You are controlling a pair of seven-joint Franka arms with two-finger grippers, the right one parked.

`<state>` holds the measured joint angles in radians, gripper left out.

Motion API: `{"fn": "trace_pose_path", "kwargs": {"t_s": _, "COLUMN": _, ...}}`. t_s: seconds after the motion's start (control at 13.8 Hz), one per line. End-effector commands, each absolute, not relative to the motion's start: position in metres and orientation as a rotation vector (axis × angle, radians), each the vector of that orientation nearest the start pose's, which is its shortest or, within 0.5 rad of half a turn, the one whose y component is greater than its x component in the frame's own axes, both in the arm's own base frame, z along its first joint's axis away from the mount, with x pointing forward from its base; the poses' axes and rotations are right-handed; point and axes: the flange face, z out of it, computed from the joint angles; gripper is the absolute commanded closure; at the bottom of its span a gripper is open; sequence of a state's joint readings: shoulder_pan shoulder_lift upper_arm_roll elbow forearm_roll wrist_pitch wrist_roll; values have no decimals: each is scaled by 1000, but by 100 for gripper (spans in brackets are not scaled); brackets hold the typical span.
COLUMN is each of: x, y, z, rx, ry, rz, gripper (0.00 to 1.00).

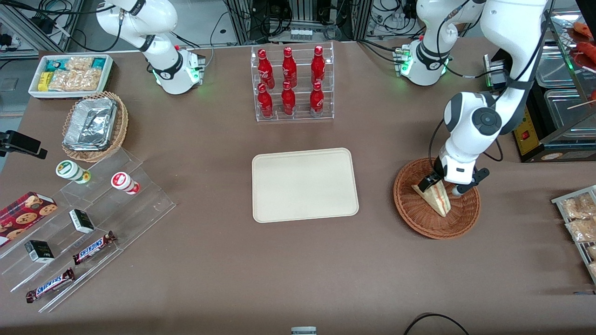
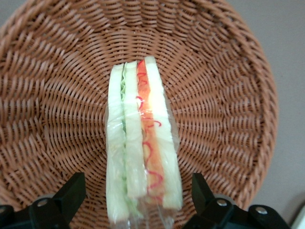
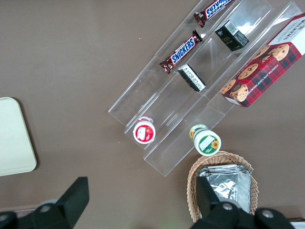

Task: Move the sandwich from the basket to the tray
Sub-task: 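Close the left gripper on the wrapped sandwich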

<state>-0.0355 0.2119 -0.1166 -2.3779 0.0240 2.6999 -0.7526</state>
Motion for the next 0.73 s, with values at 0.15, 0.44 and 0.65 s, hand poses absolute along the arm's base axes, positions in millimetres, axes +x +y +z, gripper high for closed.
{"fn": "trace_pose_path", "kwargs": {"t_s": 0.15, "x": 526, "y": -77, "z": 259, "rx": -3076, "ry": -911, "rz": -214, "gripper": 100}}
{"fn": "trace_pose_path", "kwargs": {"t_s": 0.44, "x": 537, "y": -82, "z": 329, "rx": -3051, "ry": -821, "rz": -224, "gripper": 100}}
{"fn": "trace_pose_path", "kwargs": {"t_s": 0.65, "x": 561, "y": -131, "z": 421, "rx": -2990, "ry": -673, "rz": -81, "gripper": 100}}
